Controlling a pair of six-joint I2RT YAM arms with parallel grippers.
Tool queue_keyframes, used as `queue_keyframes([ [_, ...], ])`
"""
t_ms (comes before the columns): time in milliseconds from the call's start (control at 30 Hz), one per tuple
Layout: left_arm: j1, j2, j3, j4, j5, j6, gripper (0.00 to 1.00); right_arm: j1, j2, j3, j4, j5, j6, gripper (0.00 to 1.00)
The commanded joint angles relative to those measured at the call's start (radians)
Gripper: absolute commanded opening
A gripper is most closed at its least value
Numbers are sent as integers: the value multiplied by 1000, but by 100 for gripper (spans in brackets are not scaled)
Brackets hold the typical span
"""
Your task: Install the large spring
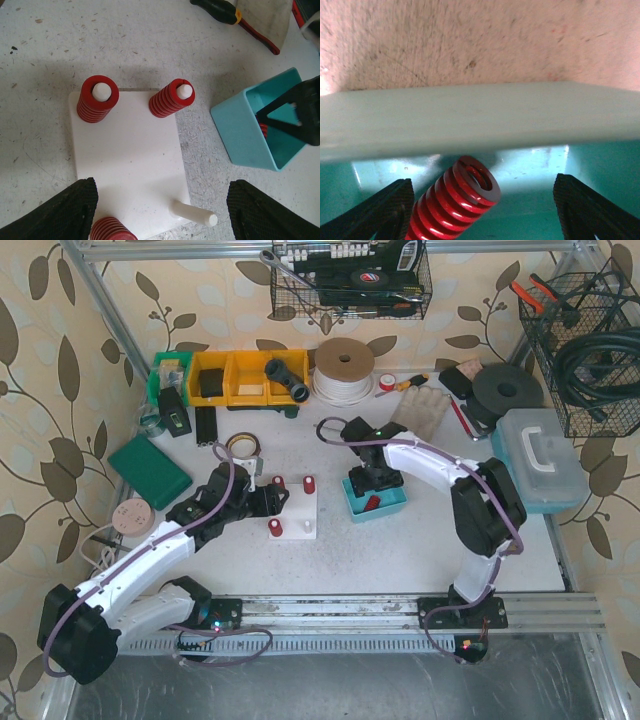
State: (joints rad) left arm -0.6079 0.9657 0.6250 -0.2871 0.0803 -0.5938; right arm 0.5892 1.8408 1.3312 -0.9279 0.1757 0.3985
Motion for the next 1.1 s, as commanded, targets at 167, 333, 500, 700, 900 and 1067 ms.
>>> queue_keyframes([
  [167,9,-3,-2,37,-4,-9,74,6,-100,43,-129,-104,-21,77],
  [333,12,-3,-2,42,1,-7,74,18,-101,-13,-123,-121,-23,76],
  [500,16,-3,-5,44,8,-8,74,27,-59,-21,-107,-140,-23,69],
  [700,22,2,-6,48,16,-9,74,36,-5,-24,-99,-154,-26,70],
  [900,26,3,-10,57,20,-11,74,40,38,-34,-92,-151,-31,78],
  [1067,30,4,-11,56,23,-10,74,40,93,-39,-63,-142,-31,81],
])
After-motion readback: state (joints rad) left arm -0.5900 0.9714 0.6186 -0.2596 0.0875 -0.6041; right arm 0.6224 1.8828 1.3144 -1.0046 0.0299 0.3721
